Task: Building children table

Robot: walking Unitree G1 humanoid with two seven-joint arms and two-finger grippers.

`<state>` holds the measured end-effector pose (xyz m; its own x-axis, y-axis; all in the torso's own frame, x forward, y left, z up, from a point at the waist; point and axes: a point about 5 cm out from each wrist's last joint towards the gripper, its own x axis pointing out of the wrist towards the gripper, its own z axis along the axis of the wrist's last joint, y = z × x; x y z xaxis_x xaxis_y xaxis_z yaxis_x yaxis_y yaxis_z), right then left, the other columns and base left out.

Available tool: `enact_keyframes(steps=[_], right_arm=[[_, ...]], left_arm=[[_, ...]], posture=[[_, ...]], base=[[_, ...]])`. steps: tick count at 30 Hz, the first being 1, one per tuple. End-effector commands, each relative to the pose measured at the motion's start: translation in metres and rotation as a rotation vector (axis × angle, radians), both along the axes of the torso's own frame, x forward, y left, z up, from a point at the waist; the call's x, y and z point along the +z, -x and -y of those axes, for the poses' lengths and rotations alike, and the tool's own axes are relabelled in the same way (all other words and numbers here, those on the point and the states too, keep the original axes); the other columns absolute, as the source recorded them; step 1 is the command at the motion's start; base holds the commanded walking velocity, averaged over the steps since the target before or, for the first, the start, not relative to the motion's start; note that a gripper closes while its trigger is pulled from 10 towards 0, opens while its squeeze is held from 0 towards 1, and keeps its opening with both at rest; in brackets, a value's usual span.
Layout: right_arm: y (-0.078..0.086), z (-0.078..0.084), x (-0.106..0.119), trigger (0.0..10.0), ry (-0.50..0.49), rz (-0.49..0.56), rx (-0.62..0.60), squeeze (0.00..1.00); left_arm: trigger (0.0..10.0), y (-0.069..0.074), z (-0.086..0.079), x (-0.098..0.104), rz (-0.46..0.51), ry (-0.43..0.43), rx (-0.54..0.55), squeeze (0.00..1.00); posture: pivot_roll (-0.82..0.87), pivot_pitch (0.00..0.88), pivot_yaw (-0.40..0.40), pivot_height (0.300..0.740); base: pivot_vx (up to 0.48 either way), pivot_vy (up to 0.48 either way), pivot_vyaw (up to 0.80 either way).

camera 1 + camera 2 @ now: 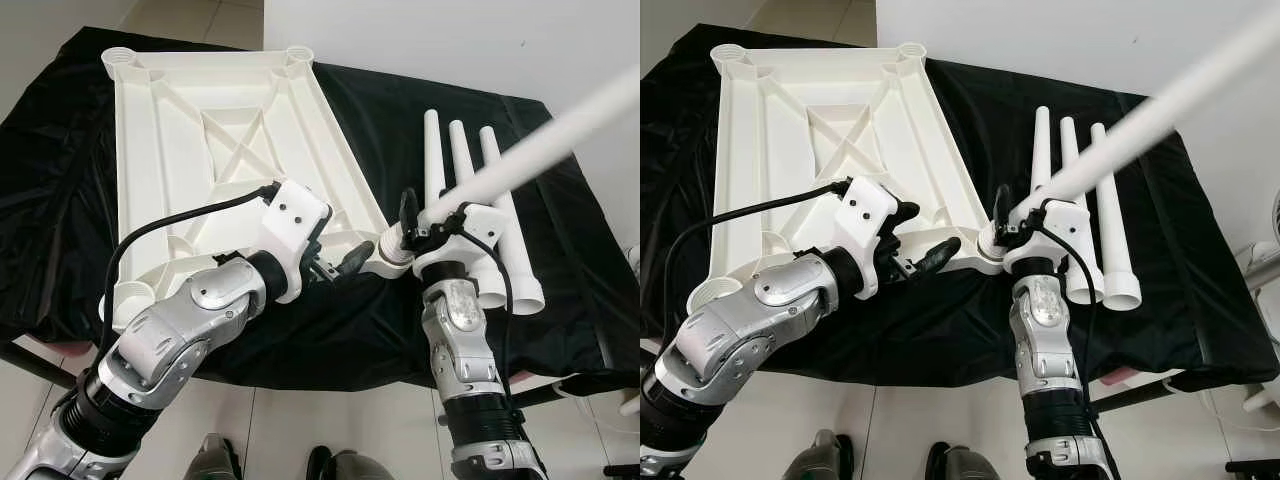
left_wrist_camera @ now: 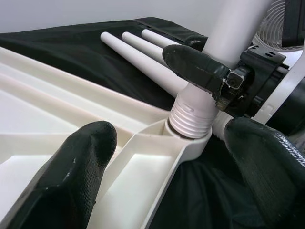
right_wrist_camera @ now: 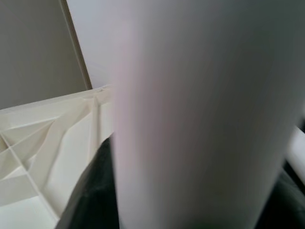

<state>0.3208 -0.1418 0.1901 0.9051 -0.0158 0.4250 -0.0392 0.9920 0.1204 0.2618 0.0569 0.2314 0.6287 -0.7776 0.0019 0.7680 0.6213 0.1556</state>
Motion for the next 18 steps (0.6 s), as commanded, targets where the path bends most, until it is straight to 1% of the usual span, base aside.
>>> enact_keyframes(steps=[1,10,11,12,13,14,15,18], right_arm=[[0.001,0.009,-0.003,0.0,0.001,-0.006,-0.026,0.00],[0.000,0.009,0.000,0.0,0.001,0.001,0.001,0.00],[-0.003,0.007,0.000,10.0,-0.018,-0.018,0.044,0.00],[-0.003,0.007,0.000,10.0,-0.018,-0.018,0.044,0.00],[-0.004,0.004,0.002,10.0,-0.031,-0.028,0.085,0.00],[-0.004,0.004,0.002,10.0,-0.031,-0.028,0.085,0.00],[-0.005,0.000,0.004,10.0,-0.048,-0.036,0.129,0.00],[-0.006,-0.002,0.005,10.0,-0.054,-0.044,0.160,0.00]], left_arm=[[10.0,0.008,0.005,-0.002,-0.018,-0.021,-0.137,0.00],[10.0,0.007,0.004,-0.002,-0.015,-0.017,-0.134,0.00],[10.0,0.006,0.003,0.000,-0.018,-0.005,-0.139,0.13],[10.0,0.006,0.003,0.000,-0.018,-0.005,-0.139,0.13],[10.0,0.005,0.002,0.001,-0.023,0.011,-0.144,1.00],[10.0,0.005,0.002,0.001,-0.023,0.011,-0.144,1.00],[10.0,0.005,0.002,0.002,-0.027,0.025,-0.152,1.00],[10.0,0.004,0.002,0.003,-0.030,0.034,-0.158,1.00]], posture=[[0.13,0.177,-0.101,0.740],[0.13,0.173,-0.100,0.740],[0.13,0.173,-0.100,0.740],[0.13,0.173,-0.100,0.740],[0.13,0.166,-0.097,0.740],[0.13,0.166,-0.097,0.740],[0.13,0.166,-0.097,0.740],[0.12,0.160,-0.099,0.740]], base=[[0.000,0.000,0.00],[0.000,0.000,0.00],[0.000,0.000,0.00],[0.000,0.000,0.00],[0.000,0.000,0.00],[0.000,0.000,0.00],[0.000,0.000,0.00],[0.000,0.000,0.00]])
